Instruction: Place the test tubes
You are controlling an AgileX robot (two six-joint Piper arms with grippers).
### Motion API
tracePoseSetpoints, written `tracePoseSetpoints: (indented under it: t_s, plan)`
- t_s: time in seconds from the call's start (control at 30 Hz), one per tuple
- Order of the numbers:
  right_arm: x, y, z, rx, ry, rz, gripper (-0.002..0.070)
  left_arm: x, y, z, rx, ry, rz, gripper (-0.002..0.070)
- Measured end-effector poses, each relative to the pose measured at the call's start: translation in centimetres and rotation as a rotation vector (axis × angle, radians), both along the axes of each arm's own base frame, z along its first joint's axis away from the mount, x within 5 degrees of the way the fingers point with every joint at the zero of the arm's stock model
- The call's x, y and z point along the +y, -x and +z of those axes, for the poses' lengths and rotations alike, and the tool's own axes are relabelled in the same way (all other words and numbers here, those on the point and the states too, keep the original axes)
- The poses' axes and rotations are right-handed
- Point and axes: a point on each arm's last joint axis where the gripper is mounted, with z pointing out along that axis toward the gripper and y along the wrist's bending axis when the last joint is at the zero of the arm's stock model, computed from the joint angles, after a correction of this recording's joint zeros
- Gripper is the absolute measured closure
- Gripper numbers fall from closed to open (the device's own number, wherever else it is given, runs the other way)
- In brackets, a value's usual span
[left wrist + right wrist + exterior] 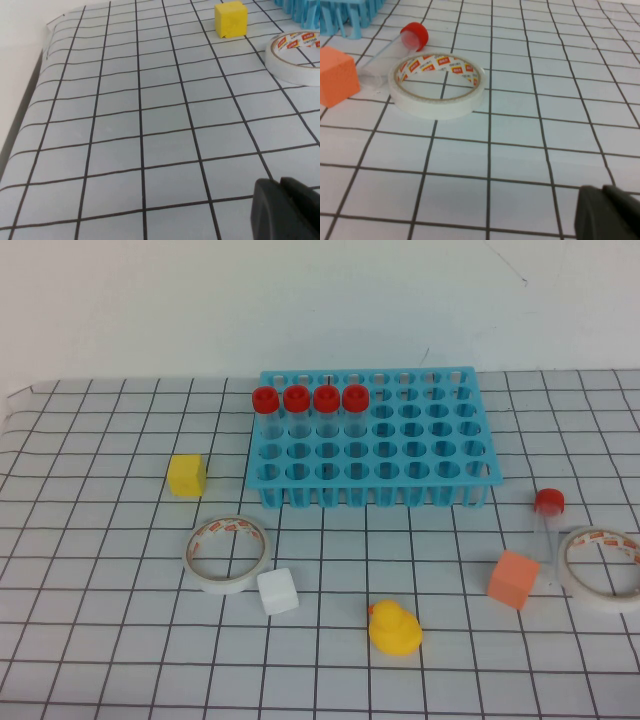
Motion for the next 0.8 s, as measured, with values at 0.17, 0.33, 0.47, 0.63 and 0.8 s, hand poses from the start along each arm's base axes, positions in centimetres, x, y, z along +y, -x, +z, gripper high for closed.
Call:
tracePoseSetpoints:
  t_s: [0.17, 0.33, 0.47, 0.63, 0.8]
  plan:
    - [0.0, 0.0, 0.0, 0.000, 0.000, 0.000, 0.0678, 0.0, 0.0, 0.0, 0.000, 0.000, 0.000, 0.0676]
    - [0.0, 0.0, 0.0, 0.000, 0.000, 0.000, 0.0678, 0.0, 0.0, 0.0, 0.000, -0.002, 0.000, 0.0676]
    - [0.0, 0.0, 0.0, -0.006, 0.000, 0.000, 0.0678, 0.0, -0.1, 0.3, -0.029, 0.001, 0.001, 0.0676]
    - [0.0, -0.4, 0.9, -0.136, 0.007, 0.002, 0.0678, 0.1, -0.3, 2.0, -0.227, 0.018, 0.009, 0.0676]
    - [0.0, -0.5, 3.7, -0.446, 0.023, 0.006, 0.0678, 0.2, -0.1, 4.7, -0.527, 0.045, 0.021, 0.0676]
